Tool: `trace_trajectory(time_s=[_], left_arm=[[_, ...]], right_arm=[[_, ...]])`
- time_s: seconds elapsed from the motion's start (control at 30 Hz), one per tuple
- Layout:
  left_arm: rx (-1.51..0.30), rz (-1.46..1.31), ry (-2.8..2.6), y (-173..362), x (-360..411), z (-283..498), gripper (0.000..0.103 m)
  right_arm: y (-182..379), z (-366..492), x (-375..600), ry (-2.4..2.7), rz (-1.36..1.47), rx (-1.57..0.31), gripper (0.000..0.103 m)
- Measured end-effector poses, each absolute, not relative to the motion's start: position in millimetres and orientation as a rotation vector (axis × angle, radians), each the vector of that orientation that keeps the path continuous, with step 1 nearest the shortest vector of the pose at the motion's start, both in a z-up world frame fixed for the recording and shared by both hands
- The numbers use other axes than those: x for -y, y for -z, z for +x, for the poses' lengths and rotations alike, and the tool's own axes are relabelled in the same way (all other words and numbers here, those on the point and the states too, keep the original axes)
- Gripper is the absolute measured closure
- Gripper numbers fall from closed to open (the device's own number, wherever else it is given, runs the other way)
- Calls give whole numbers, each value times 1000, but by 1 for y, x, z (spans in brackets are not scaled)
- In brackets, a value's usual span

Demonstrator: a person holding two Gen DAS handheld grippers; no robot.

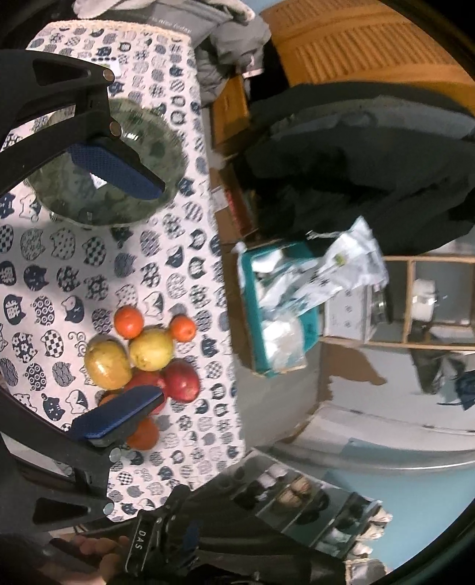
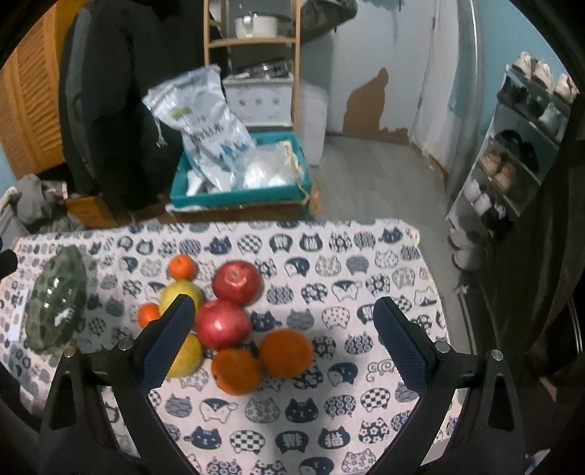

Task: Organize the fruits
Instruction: 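Lower the left tool onto the pomelo while the right tool grasps the large orange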

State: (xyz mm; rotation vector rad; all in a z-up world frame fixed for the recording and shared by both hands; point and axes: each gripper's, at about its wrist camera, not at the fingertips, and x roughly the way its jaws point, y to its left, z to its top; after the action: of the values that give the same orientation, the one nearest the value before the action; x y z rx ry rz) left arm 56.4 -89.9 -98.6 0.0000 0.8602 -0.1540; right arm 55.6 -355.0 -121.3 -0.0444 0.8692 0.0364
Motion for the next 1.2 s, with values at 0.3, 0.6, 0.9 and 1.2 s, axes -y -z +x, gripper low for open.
trace_trajectory(time_s=[0.3, 0.6, 0.9, 1.2], left_arm=[[-982, 45, 159, 148, 115, 81, 1], [-1085, 89, 162, 190, 132, 97, 1], [-1187, 63, 188, 224, 146, 109, 1], [-1218, 76, 237, 237, 171, 109, 2]], right_arm=[[168, 76, 364, -31, -50, -1016, 8], [211, 91, 372, -26, -55, -1153, 9], [250, 106, 375, -32, -39, -1263, 13], [279, 117, 377, -57, 55, -1324, 20]])
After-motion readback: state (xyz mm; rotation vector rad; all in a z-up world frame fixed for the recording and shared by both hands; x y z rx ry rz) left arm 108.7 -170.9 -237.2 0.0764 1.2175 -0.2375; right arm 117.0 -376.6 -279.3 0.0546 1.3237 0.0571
